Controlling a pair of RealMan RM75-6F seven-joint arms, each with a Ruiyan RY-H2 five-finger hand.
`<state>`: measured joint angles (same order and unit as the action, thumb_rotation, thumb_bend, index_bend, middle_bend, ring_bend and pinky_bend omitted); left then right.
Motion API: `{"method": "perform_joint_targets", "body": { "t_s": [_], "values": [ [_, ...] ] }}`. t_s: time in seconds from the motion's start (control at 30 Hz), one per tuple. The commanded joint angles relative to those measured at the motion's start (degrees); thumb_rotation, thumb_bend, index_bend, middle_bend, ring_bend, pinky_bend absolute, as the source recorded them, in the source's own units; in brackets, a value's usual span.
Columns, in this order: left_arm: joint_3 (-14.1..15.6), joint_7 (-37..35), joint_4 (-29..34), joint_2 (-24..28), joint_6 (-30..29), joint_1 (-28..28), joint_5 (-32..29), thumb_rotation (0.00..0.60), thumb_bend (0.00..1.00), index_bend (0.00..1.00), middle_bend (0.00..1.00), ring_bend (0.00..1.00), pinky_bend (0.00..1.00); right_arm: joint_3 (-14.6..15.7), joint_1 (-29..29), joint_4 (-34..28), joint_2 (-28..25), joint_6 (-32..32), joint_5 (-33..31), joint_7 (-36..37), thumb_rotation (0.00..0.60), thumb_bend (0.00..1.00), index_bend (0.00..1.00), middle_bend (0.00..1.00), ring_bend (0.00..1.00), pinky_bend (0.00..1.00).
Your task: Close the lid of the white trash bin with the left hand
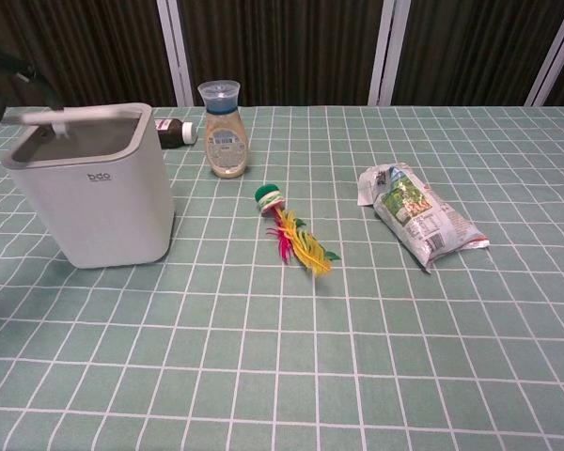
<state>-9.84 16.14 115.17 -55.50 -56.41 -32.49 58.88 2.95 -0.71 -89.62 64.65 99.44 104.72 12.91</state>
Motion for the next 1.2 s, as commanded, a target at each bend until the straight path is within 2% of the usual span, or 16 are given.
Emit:
{"method": "perform_joint_targets", "body": {
  "t_s": [0.03,0.27,0.4,0.47,0.53,0.57,0.6,0.67,0.7,0.73,0.8,0.83,0.93,0.97,1.0,1.2],
  "values": [
    [1.8,-0.6,-0.9,0.3,1.2,0.8,1.5,0.6,0.77,0.27,1.0,1.0,1.0,0.1,-0.1,-0.1,0.1,-0.2,0.0,-0.2,0.6,0.21,0.0,0.0,0.0,0.0],
    [3.7,-2.3,-3.6,-0.9,3.8,0.5,2.4,0.6,0.76,0.25,1.0,1.0,1.0,0.1,-0.1,-0.6,0.5,-1.2,-0.6,-1.6,0.6,0.21,0.0,0.0,0.0,0.0],
    [2.3,-5.3,-3.4,-1.7,-2.4,2.5,7.7,0.6,0.74,0.15,0.98,0.98,1.0,-0.2,0.1,-1.1,0.4,-1.0,-1.2,-1.6,0.6,0.21,0.0,0.0,0.0,0.0],
    [1.9,-8.3,-3.0,-1.6,-8.0,4.8,13.9,0.6,0.73,0.09,0.9,0.91,1.0,-0.3,0.1,-1.0,0.3,-0.9,-1.3,-1.3,0.6,0.21,0.0,0.0,0.0,0.0],
    [2.7,-9.7,-2.5,-0.7,-13.0,7.1,20.1,0.6,0.71,0.06,0.71,0.75,0.99,-0.2,0.0,-0.9,0.2,-1.0,-1.1,-1.2,0.6,0.21,0.0,0.0,0.0,0.0],
    [3.3,-10.0,-2.4,-0.3,-15.1,8.3,22.7,0.6,0.7,0.05,0.66,0.69,0.97,-0.2,0.0,-0.9,0.2,-1.2,-1.1,-1.2,0.6,0.21,0.0,0.0,0.0,0.0],
    [4.2,-10.2,-2.4,0.2,-17.9,9.9,26.1,0.6,0.69,0.05,0.58,0.61,0.9,-0.1,0.0,-0.9,0.2,-1.3,-1.0,-1.2,0.6,0.21,0.0,0.0,0.0,0.0],
    [6.4,-10.7,-2.9,0.8,-21.6,12.5,30.9,0.6,0.66,0.05,0.44,0.45,0.69,-0.1,-0.1,-0.9,0.3,-1.5,-1.0,-1.4,0.6,0.21,0.0,0.0,0.0,0.0],
    [8.1,-11.3,-3.9,0.9,-24.2,14.4,34.3,0.6,0.64,0.05,0.32,0.34,0.55,0.0,-0.1,-0.9,0.3,-1.6,-0.9,-1.5,0.6,0.21,0.0,0.0,0.0,0.0],
    [9.4,-11.9,-5.5,0.5,-26.3,15.9,36.8,0.6,0.61,0.05,0.16,0.19,0.36,0.0,-0.1,-0.9,0.3,-1.7,-0.9,-1.6,0.6,0.21,0.0,0.0,0.0,0.0],
    [10.9,-12.5,-12.6,-2.8,-34.4,20.1,42.1,0.6,0.57,0.06,0.01,0.03,0.12,0.1,-0.2,-0.9,0.4,-2.0,-0.9,-1.9,0.6,0.21,0.0,0.0,0.0,0.0],
    [11.3,-13.0,-16.4,-5.2,-38.3,22.2,43.5,0.6,0.55,0.06,0.0,0.0,0.04,0.1,-0.3,-0.9,0.5,-2.2,-0.9,-1.9,0.6,0.21,0.0,0.0,0.0,0.0],
    [13.7,-16.6,-27.6,-12.1,-46.1,28.7,43.3,0.6,0.5,0.08,0.0,0.0,0.0,0.2,-0.5,-1.0,0.5,-2.6,-0.8,-2.1,0.6,0.21,0.0,0.0,0.0,0.0],
    [14.6,-18.3,-30.1,-13.1,-46.3,30.0,42.4,0.6,0.48,0.09,0.0,0.0,0.0,0.2,-0.5,-1.0,0.6,-2.7,-0.8,-2.2,0.6,0.21,0.0,0.0,0.0,0.0],
    [15.6,-18.1,-31.4,-13.0,-44.1,30.5,40.8,0.6,0.48,0.11,0.0,0.0,0.0,0.2,-0.6,-1.0,0.7,-2.9,-0.6,-2.2,0.6,0.21,0.0,0.0,0.0,0.0],
    [16.6,-18.2,-28.2,-9.3,-35.4,28.9,37.1,0.6,0.46,0.11,0.0,0.0,0.0,1.0,-0.8,-0.8,0.9,-3.3,0.8,-2.8,0.6,0.21,0.0,0.0,0.0,0.0]
  ]
}}
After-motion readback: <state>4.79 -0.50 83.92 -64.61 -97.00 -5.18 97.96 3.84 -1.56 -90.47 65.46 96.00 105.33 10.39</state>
